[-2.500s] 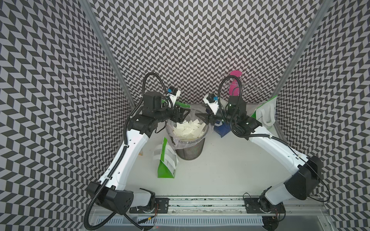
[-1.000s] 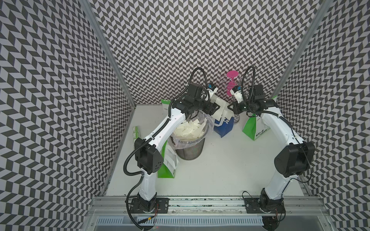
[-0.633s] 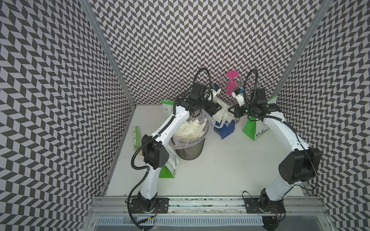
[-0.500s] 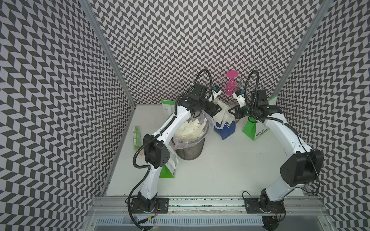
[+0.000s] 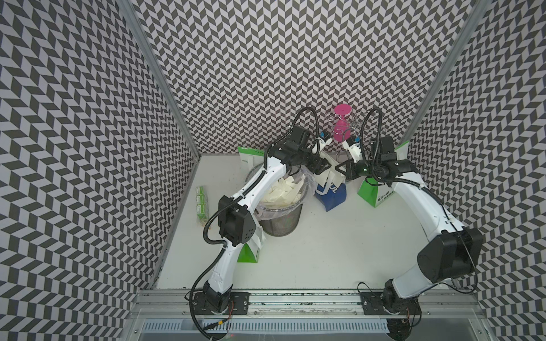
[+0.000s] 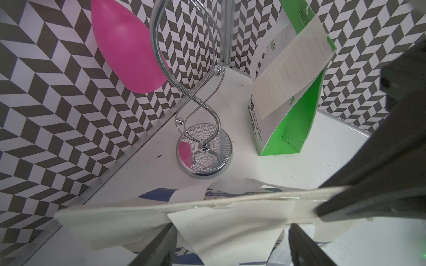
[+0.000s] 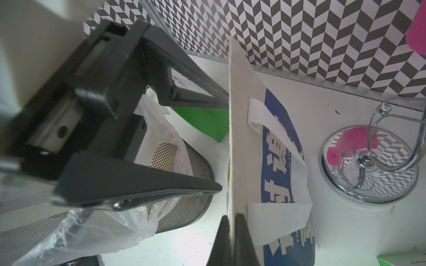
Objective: Shred takeout receipts and throw away
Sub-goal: Tear off the takeout receipt from the takeout bag.
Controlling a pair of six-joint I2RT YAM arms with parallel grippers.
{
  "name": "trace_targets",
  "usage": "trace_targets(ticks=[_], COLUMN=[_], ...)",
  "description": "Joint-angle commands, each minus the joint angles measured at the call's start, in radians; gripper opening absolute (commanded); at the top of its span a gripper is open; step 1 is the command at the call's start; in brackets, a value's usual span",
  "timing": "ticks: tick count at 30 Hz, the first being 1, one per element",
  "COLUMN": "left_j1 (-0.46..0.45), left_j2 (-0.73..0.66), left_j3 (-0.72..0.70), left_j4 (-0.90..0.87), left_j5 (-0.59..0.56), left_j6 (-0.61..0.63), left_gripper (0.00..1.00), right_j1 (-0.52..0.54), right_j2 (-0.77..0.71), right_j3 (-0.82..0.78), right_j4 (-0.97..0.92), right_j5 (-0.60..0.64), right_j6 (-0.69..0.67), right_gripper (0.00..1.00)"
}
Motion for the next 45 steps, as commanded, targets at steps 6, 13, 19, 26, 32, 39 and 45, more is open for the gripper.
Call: trace_targets(ticks=[6,13,19,26,32,39,45], left_j1=[0.012,0.007,0.007,0.010,0.016,0.030,0.042], left_j2=[0.020,0.011,0.003,0.007,0.020,0.030,-0.012], left_j3=[0.038,0.024,0.012,0.011,0.017,0.057,0.052], left_j4=[0.023,0.043,0.073,0.069,0.060,0.048,0.131], left_j5=[0.143,0.206,0.194,0.151,0.139,0.190,0.252], left_j6=[0.014,0.024,0.000,-0.020,-0.035,-0.059,-0.114], left_gripper=[0.76,0.65,0.49,0.30,0.12,0.00,0.00], right_j1=[0.009,0.008,0.010,0.010,0.011,0.011,0.014], right_j2=[-0.032,-0.015,-0.008,-0.006,-0.012,-0.015,-0.015], right_j3=[-0.002,0.010,0.017,0.017,0.015,0.011,-0.013], right_j4=[0.080,0.067,0.065,0.057,0.056,0.051,0.051], right_j5=[-0.052,-0.036,-0.036,-0.024,-0.025,0.007,0.051], right_j6=[0.002,-0.010,-0.011,-0.020,-0.023,-0.027,-0.032], right_gripper=[0.00,0.00,0.00,0.00,0.00,0.00,0.00])
